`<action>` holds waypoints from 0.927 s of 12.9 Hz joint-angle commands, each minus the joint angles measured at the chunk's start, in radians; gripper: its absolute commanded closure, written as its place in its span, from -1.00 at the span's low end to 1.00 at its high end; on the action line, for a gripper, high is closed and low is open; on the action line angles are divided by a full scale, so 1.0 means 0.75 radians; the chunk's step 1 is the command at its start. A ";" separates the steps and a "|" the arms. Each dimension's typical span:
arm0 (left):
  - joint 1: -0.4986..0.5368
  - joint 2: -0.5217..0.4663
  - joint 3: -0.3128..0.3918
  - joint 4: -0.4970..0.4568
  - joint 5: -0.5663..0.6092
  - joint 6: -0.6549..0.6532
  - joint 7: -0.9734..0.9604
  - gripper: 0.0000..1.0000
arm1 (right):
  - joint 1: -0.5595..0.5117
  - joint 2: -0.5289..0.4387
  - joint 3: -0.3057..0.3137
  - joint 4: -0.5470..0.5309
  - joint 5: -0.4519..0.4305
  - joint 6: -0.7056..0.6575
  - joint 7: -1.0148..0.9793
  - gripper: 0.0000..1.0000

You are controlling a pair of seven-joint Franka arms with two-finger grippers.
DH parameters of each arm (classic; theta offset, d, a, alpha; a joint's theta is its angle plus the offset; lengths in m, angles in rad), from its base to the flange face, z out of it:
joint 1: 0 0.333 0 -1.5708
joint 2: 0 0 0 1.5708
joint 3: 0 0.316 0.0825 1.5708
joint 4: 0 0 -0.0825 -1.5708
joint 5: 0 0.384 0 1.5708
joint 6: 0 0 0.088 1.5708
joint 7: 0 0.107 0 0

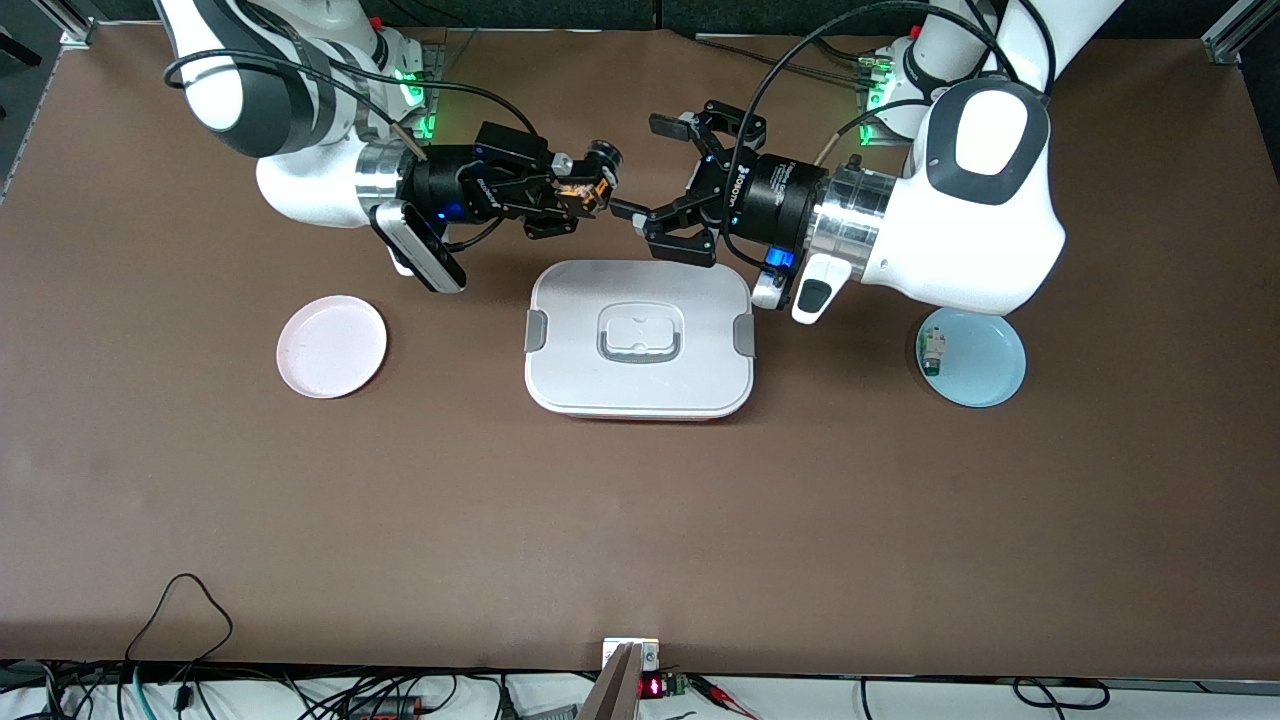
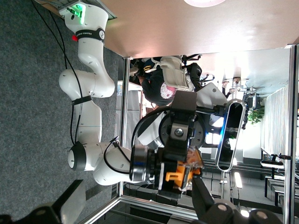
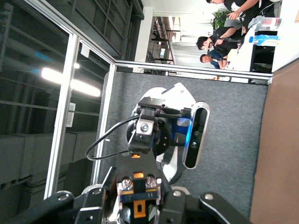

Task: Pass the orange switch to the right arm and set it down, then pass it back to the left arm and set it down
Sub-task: 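Open the left gripper and pull it back from the switch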

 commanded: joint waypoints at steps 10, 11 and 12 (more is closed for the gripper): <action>-0.013 -0.060 -0.038 0.218 0.898 -0.349 0.629 -1.00 | -0.238 0.019 0.011 0.010 -0.789 0.016 0.003 0.39; -0.013 -0.067 -0.055 0.218 0.998 -0.381 0.668 -1.00 | -0.258 0.023 0.011 0.016 -0.877 0.016 0.003 0.39; -0.017 -0.073 -0.067 0.222 1.119 -0.453 0.676 -1.00 | -0.271 0.035 0.009 0.022 -0.967 0.016 0.003 0.39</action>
